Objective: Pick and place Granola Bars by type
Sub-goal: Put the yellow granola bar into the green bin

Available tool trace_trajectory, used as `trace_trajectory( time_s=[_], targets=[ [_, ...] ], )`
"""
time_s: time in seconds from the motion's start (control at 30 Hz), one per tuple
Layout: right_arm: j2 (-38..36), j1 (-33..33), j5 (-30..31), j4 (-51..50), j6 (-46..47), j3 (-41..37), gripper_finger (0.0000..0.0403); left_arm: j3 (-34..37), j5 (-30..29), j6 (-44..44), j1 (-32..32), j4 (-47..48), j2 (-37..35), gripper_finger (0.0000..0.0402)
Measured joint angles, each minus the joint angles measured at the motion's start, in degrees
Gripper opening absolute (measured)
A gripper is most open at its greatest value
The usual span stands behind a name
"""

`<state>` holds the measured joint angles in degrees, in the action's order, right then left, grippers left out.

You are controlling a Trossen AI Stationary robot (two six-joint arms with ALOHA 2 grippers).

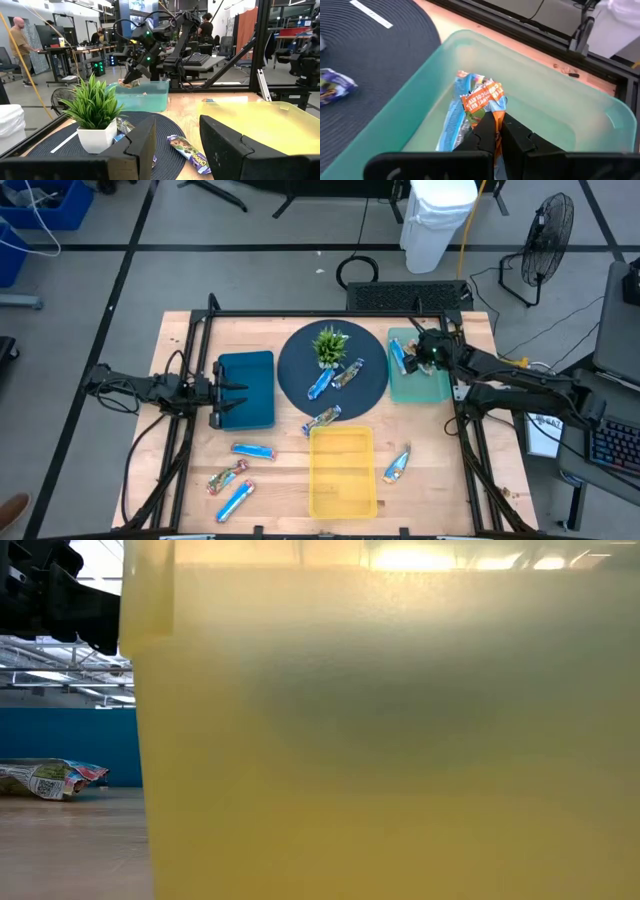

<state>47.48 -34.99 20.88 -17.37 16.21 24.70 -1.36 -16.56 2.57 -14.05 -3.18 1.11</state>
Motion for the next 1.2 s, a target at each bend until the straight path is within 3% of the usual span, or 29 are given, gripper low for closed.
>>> trace_trajectory(
  time_s=[0.6,1.2],
  targets=[
    [0.0,-1.5,-0.2,9.1,-0.4,-5.0,0.0006,0.0,0.0,0.0,0.0,0.0,0.0,0.0159],
    [0.0,-1.5,-0.1,9.4,-0.6,-5.0,0.0008,0.0,0.0,0.0,0.0,0.0,0.0,0.0159]
  ],
)
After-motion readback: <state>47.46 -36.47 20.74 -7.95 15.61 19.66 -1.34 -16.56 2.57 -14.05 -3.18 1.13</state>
